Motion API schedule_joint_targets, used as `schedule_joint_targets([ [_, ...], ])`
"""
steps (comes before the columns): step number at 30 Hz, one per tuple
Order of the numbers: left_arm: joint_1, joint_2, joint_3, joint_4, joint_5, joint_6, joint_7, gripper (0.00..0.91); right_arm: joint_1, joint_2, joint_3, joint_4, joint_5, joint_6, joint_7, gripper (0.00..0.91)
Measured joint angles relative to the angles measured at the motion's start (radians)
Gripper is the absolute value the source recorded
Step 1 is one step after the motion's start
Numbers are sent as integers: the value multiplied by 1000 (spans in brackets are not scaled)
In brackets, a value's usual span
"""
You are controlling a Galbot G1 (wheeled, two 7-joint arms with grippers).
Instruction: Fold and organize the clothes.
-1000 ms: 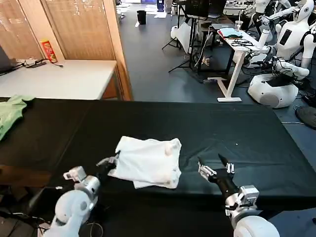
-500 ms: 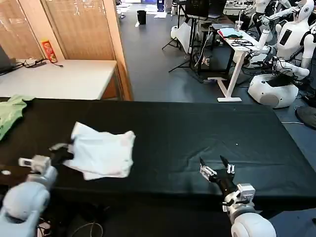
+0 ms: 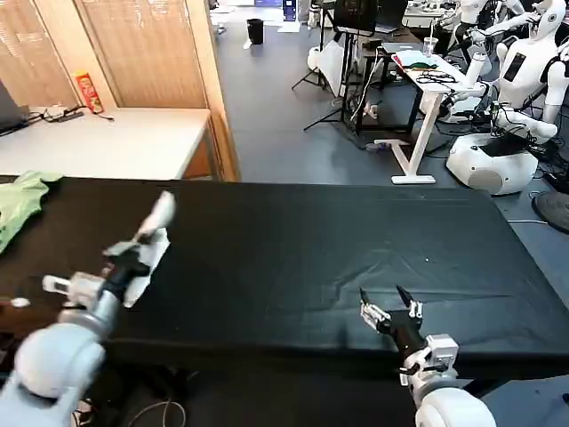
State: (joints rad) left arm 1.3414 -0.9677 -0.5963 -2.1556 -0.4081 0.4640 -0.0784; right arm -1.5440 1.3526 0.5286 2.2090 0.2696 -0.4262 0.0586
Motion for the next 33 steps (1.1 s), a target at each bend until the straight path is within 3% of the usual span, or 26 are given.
schedule_joint_targets([
  [5,-48,-109,180,37,-30,-15,-13,0,14,-2,-6,-9,49,-17,-4,878],
  [6,-59,-132,210,49,-28,-18,-13,692,18,-4,-10,-9,60,-23,-9,878],
  [7,-67,-154,236,58,-25,-20,-12,878,20,-7,-12,-9,66,-27,-15,878],
  [18,-54,-194,298,52,5,-102,138,878,107,-42,-114,-58,190,-97,-35,878],
  [31,-5,-176,242,22,47,-140,124,878,311,20,-282,-233,222,-122,10,878],
  [33,2,-179,239,22,47,-150,112,878,328,33,-295,-258,221,-122,9,624],
])
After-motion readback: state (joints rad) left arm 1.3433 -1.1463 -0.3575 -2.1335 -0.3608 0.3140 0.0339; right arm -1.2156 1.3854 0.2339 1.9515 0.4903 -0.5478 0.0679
